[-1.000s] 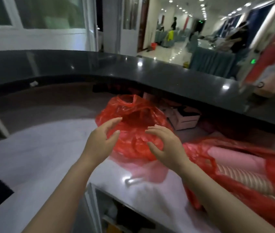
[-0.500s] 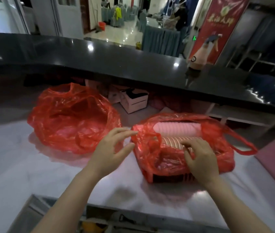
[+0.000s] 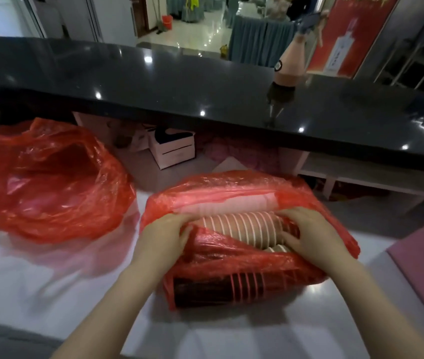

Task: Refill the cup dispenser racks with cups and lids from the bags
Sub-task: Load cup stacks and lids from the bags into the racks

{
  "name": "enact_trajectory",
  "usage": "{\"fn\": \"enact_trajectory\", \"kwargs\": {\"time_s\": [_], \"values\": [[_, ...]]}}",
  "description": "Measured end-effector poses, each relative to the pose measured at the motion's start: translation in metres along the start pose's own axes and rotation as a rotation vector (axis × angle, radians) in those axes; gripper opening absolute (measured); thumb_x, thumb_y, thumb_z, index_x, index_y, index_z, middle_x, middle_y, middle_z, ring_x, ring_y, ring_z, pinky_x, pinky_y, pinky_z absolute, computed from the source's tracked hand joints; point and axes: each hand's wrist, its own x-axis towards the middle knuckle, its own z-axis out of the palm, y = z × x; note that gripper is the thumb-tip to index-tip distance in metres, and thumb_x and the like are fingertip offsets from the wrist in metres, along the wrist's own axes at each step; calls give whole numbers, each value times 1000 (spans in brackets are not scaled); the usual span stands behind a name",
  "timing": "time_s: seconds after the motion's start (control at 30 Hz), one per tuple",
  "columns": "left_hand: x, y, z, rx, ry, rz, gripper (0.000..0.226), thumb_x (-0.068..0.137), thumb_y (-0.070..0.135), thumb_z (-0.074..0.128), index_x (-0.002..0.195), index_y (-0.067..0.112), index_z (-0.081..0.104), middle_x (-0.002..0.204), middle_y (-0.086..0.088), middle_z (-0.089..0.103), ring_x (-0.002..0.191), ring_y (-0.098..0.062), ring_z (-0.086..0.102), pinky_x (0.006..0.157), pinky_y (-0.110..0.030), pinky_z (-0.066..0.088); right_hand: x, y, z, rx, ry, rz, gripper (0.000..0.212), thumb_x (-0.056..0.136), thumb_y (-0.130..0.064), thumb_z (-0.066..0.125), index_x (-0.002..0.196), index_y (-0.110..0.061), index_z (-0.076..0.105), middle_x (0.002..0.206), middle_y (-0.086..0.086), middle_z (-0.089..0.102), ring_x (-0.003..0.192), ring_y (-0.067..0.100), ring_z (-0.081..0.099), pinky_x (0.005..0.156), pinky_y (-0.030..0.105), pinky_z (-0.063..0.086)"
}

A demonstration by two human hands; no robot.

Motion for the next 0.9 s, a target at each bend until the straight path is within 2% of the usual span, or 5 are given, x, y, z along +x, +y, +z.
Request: {"fn": "enact_trajectory", "kwargs": {"time_s": [0.23, 0.43, 0.67, 0.77, 0.9], "values": [[-6, -34, -14, 159, -257, -26, 71, 72, 41, 77, 136, 44, 46, 117, -1, 67, 106, -23, 61, 82, -28, 43, 5, 6, -4, -43, -222, 156, 60, 82, -53, 62, 137, -34, 47, 126, -6, 61, 112, 18, 57, 86, 32, 46], [-11, -33, -22, 209, -350, 101, 65, 82, 38, 69, 141, 40, 40, 137, 14, 51, 122, -11, 49, 98, -23, 36, 9, -46, 2, -282, 153, -383, 33, 65, -26, 77, 96, -16, 74, 96, 4, 71, 85, 31, 65, 67, 39, 50], [-22, -15, -36, 109, 222, 361, 28, 86, 19, 49, 94, 15, 76, 91, 3, 74, 80, -22, 70, 77, -31, 49, 44, -101, 31, -283, -220, -465, 70, 81, -20, 62, 144, -28, 30, 140, 1, 43, 125, 29, 42, 93, 45, 46], [-23, -15, -30, 197, 327, 350, 26, 85, 21, 52, 94, 16, 76, 105, -3, 71, 104, -29, 66, 96, -46, 46, 57, -102, 36, -303, -387, -428, 83, 76, -22, 67, 145, -33, 23, 133, 2, 41, 117, 29, 43, 82, 43, 50], [-17, -11, -25, 344, -30, 136, 59, 82, 65, 34, 118, 32, 66, 139, -9, 53, 138, -39, 33, 105, -70, 5, 63, -99, 41, -222, -482, -375, 79, 76, -40, 66, 143, -34, 24, 134, 3, 37, 121, 29, 37, 88, 45, 48]]}}
